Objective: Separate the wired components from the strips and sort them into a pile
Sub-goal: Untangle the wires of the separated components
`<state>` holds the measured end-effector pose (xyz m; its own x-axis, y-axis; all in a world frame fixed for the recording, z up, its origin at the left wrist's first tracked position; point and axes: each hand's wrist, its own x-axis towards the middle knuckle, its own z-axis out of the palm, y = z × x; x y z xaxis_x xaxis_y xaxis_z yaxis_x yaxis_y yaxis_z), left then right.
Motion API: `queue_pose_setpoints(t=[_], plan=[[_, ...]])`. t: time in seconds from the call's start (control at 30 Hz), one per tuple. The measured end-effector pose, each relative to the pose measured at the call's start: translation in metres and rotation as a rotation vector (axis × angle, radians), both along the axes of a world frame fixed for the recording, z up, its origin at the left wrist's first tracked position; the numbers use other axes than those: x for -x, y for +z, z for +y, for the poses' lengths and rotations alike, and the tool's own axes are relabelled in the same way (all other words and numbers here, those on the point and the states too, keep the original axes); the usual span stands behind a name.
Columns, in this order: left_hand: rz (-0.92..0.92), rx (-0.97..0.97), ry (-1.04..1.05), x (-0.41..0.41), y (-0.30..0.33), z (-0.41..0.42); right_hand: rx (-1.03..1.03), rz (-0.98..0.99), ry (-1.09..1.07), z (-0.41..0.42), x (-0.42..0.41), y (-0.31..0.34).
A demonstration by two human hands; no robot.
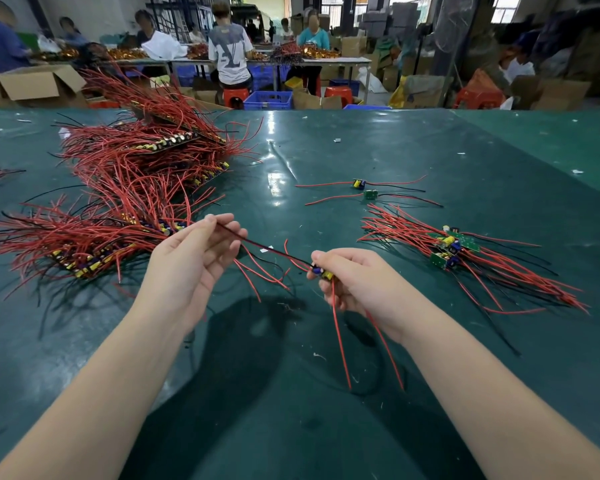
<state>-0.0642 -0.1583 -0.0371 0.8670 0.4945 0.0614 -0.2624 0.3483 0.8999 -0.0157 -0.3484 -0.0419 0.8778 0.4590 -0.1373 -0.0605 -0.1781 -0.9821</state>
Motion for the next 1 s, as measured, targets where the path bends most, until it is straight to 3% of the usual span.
queue_pose_setpoints(t=[0.33, 0.77, 0.87, 1.0], plan=[[0.125, -0.151, 0.016, 0.0016, -0.0002, -0.005, 0.053, -0.048, 0.05, -0.0018, -0.0042, -0.0018], [0.085, -0.052, -0.016, 0.0016, 0.0001, -0.0002, 0.06, -0.037, -0.011, -0.0048, -0.005, 0.0024], [0.106, 0.058, -0.013, -0.0003, 0.0008, -0.0007, 0.051, -0.043, -0.029, -0.0057, -0.0061, 0.0038], [0.179, 0.34, -0.072, -0.0019, 0.0053, -0.0039, 0.066, -0.067, -0.037, -0.0073, -0.0075, 0.0042]])
